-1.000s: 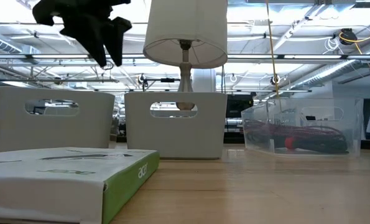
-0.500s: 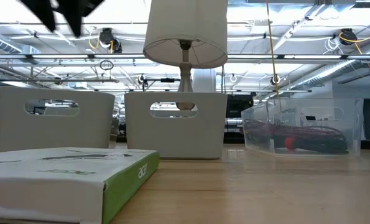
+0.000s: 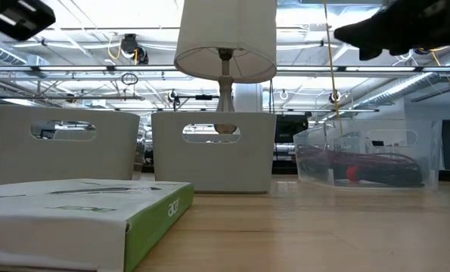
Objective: Pick and place items into bin
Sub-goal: Put the left card reader box into the left gray bin
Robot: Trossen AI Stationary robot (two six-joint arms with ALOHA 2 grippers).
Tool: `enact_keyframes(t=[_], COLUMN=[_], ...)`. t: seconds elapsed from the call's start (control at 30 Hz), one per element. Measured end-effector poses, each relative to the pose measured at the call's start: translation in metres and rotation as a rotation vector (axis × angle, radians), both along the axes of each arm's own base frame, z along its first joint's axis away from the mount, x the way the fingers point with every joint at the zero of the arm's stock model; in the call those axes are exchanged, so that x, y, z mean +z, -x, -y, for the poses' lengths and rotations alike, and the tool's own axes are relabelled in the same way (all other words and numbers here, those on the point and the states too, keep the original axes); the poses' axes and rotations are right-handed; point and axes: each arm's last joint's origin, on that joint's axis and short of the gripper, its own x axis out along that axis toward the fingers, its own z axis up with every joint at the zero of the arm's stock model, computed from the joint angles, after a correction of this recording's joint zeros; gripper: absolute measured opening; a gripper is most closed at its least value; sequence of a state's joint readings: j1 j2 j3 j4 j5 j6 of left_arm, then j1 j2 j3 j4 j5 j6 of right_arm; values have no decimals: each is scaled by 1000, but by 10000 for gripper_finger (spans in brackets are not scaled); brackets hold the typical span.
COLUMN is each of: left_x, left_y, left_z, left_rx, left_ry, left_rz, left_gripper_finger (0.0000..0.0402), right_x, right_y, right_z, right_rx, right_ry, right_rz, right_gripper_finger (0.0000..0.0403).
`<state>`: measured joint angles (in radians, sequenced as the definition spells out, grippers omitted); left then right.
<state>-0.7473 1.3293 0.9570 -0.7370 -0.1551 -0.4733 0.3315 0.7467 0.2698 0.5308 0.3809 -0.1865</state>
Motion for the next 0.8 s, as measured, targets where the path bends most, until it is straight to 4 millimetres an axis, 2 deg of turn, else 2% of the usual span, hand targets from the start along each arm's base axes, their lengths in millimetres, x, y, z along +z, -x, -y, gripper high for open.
enact_keyframes(t=[0.17, 0.3, 0.53, 0.63, 0.8], left_x=[-19, -22, -29, -32, -35], left_y=[-3, 0, 18, 30, 44], left_z=[13, 17, 21, 22, 27], left_rx=[-37, -36, 41, 84, 142], left_ry=[110, 125, 117, 112, 117], left_rz=[121, 140, 2, -90, -165], left_gripper_finger=[95, 95, 101, 127, 196], right_x=[-6, -13, -24, -25, -23], right_y=[14, 19, 24, 24, 24], right_z=[8, 12, 18, 19, 17], right_rx=[36, 19, -14, -4, 37], right_ry=[-73, -109, -133, -135, -141], right_rz=[66, 40, 28, 26, 49], right_gripper_finger=[0, 0, 0, 0, 0])
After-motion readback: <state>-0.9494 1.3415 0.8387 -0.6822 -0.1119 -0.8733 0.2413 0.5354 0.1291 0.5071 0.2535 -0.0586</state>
